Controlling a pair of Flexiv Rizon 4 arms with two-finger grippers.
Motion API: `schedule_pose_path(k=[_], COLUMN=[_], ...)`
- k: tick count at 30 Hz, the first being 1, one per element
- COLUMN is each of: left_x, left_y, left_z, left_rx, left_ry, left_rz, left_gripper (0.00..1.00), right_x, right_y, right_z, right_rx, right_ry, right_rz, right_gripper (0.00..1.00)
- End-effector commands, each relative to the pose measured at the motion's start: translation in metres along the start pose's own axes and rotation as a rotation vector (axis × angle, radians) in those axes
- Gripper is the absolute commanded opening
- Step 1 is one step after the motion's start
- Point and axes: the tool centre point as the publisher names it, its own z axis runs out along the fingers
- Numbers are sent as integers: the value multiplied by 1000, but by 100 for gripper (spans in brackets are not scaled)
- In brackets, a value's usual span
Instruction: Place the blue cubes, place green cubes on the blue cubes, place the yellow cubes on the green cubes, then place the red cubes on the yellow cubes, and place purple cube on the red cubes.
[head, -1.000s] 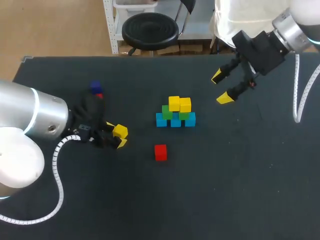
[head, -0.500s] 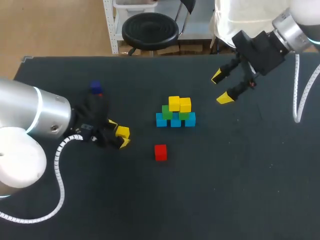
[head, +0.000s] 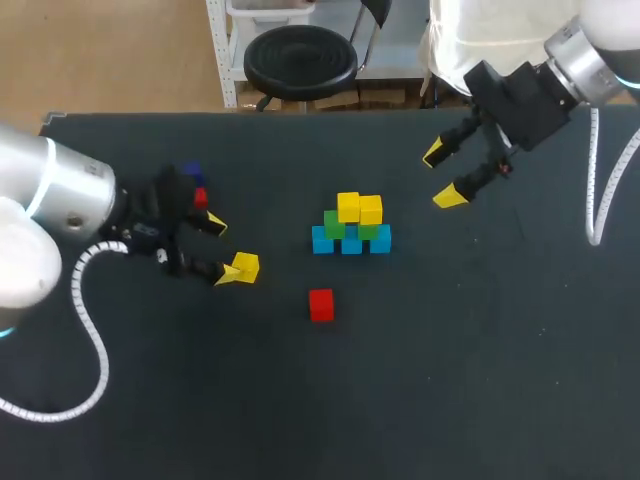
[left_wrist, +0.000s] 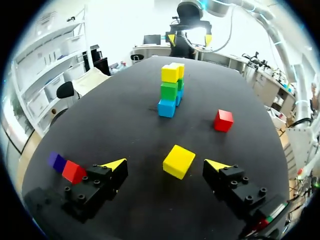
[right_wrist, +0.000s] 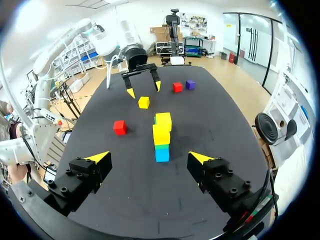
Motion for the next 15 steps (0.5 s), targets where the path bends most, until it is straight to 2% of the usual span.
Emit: schedule_pose_path(k=[1,9,15], left_x=[-6,2,5], left_y=[-2,-16,-14], left_z=[0,12,16], left_rx=[58,103,95], left_ry=[8,19,36], left_rz=[25,112,127], left_gripper=[100,100,100], right_x=[0,0,0], right_y=[0,0,0], right_z=[0,0,0], right_rx=[1,1,1], right_ry=[0,0,0], right_rz=[0,0,0], right_gripper=[100,100,100])
